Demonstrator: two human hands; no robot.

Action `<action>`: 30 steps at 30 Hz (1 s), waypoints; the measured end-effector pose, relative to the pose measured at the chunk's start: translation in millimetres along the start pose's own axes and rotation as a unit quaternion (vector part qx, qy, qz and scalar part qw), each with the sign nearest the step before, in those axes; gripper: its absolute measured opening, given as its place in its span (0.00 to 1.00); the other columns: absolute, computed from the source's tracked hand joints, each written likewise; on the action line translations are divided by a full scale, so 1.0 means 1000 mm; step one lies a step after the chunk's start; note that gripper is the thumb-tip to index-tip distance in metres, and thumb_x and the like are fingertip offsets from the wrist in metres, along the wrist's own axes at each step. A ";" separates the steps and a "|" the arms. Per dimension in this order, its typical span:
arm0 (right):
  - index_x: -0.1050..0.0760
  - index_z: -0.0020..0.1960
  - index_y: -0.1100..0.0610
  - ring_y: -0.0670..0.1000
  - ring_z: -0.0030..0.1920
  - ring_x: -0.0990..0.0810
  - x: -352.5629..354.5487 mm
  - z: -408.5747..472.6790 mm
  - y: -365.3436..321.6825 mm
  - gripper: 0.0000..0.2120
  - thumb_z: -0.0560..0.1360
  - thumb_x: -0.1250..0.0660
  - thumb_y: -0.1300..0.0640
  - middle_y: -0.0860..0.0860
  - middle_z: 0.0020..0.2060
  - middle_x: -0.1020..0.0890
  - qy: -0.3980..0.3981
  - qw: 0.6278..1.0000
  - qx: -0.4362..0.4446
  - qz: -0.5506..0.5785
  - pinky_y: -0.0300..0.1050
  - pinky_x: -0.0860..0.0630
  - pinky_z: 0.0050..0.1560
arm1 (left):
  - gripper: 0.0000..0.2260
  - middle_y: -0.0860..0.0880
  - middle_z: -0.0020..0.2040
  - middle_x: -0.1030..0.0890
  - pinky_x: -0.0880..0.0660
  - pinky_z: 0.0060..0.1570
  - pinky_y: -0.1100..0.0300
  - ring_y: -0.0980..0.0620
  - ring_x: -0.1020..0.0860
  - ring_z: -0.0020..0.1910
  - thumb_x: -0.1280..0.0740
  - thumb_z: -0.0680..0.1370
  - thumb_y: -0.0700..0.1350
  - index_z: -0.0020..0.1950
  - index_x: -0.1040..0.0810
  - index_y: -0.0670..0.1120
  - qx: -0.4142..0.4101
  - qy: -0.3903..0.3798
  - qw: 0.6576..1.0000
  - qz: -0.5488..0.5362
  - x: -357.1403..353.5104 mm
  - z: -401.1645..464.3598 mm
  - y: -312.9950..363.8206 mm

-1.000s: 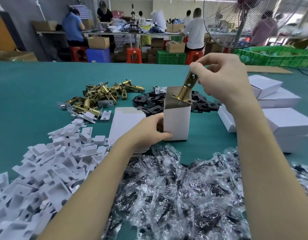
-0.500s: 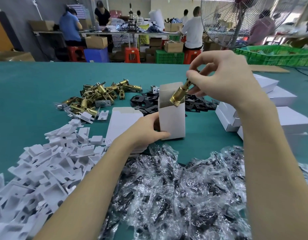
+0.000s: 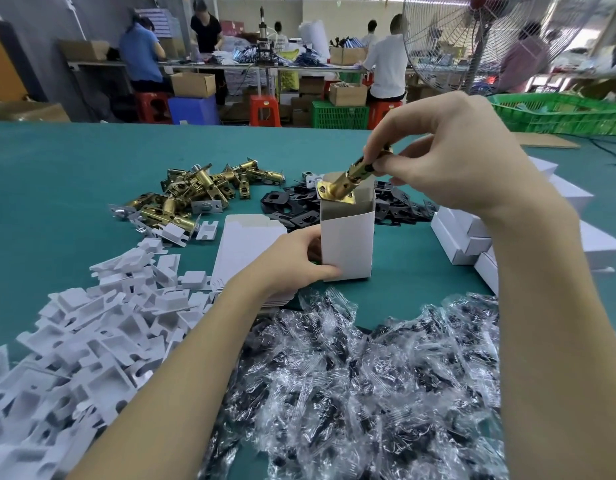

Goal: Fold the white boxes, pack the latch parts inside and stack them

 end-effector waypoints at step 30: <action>0.16 0.48 0.56 0.58 0.41 0.22 -0.074 0.004 0.003 0.13 0.72 0.38 0.64 0.57 0.45 0.15 -0.235 0.956 -0.100 -0.146 0.45 0.23 0.41 | 0.19 0.52 0.54 0.15 0.20 0.58 0.55 0.55 0.17 0.53 0.22 0.73 0.43 0.53 0.24 0.62 -0.005 -0.001 1.000 -0.002 -0.004 0.001 0.002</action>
Point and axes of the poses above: each hand's wrist, its own z-axis towards the middle knuckle, its own x-axis out of the back of the hand, y = z × x, the point moved 2 cm from there along z, towards the middle knuckle
